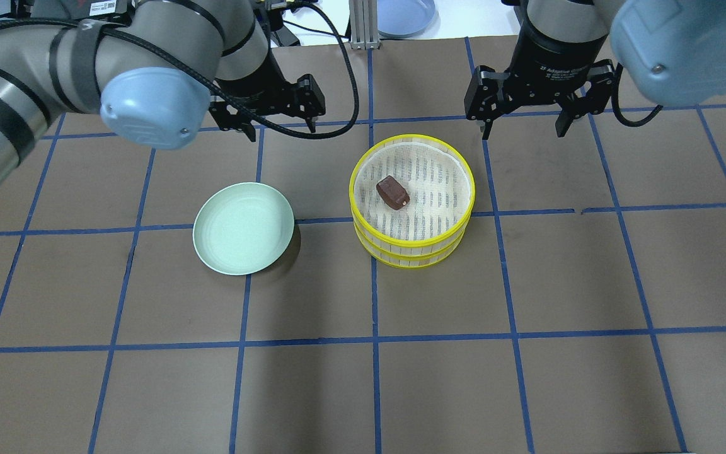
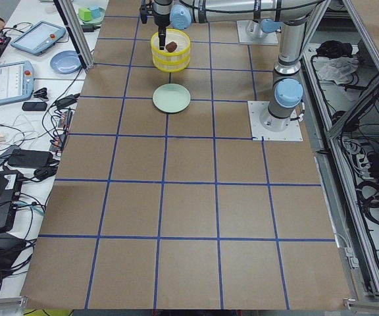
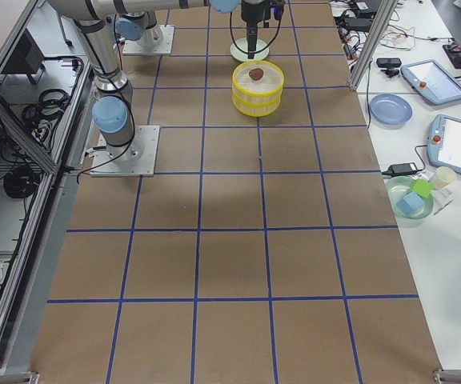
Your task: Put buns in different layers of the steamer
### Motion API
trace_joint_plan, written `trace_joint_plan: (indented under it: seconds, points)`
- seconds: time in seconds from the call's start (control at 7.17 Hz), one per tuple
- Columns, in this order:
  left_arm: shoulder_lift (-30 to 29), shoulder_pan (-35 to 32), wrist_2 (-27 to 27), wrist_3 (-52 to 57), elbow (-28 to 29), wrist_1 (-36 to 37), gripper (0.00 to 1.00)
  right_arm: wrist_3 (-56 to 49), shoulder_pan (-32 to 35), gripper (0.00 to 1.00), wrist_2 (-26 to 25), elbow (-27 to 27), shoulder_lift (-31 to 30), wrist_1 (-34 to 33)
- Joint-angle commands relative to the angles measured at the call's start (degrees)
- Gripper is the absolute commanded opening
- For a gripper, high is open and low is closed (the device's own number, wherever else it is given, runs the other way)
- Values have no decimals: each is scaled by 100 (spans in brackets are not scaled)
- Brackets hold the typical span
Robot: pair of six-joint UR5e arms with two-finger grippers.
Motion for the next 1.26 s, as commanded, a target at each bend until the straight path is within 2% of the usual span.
trace_joint_plan:
  seconds: [0.0, 0.14, 0.28, 0.84, 1.12]
  points:
    - [587, 303, 354, 338, 21, -340, 100, 0, 11, 100, 12, -4, 11, 3]
    - [808, 521, 564, 713, 82, -636, 100, 0, 2, 100, 12, -4, 11, 12]
    - [976, 758, 540, 725, 117, -970, 100, 0, 11, 100, 21, -4, 11, 3]
    - [1021, 734, 514, 725, 109, -1114, 100, 0, 2, 100, 39, -4, 11, -5]
    - [1030, 743, 365, 786, 126, -1674, 100, 0, 2, 100, 39, -4, 11, -5]
